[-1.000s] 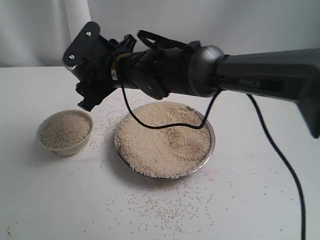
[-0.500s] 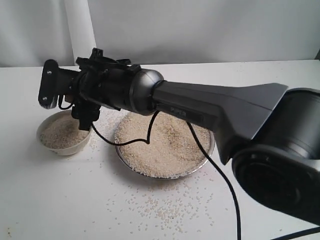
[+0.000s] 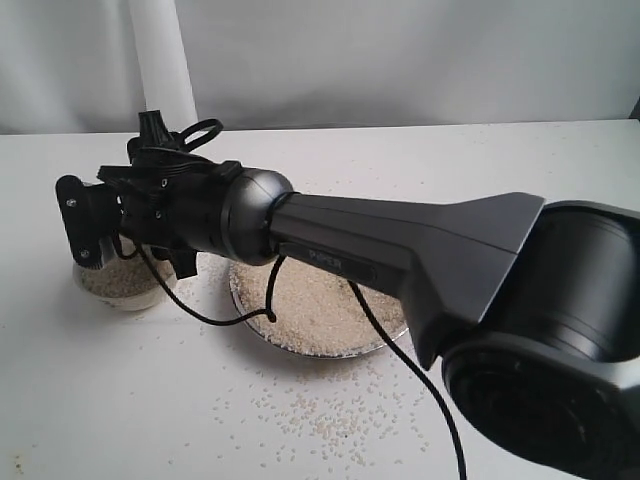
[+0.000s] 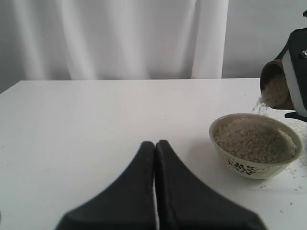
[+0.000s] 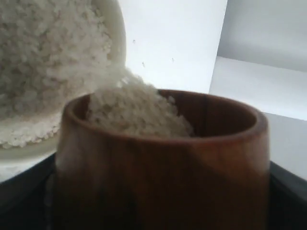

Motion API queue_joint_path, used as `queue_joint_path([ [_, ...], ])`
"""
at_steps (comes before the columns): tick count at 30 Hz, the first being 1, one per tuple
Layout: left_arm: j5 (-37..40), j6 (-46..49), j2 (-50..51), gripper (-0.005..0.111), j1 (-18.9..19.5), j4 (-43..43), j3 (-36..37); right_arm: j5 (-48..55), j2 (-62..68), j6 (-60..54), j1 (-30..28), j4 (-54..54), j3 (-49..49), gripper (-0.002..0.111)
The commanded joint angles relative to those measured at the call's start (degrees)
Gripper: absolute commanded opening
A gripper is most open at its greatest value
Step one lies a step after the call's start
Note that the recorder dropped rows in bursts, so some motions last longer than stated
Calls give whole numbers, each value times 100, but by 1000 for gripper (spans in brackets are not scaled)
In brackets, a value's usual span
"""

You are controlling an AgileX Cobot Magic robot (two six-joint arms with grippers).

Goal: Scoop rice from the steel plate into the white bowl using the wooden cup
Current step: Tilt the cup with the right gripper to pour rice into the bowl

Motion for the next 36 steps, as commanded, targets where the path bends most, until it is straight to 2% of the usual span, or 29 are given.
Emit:
queue_joint_path([
  [1, -33, -22, -14, 0, -15, 2, 9, 128, -67, -132, 91, -451, -52, 0],
  [24, -33, -22, -14, 0, -15, 2, 9, 234, -39, -855, 144, -744, -52, 0],
  [36, -33, -22, -14, 0, -15, 2, 9, 202, 217, -864, 329, -1591, -52, 0],
])
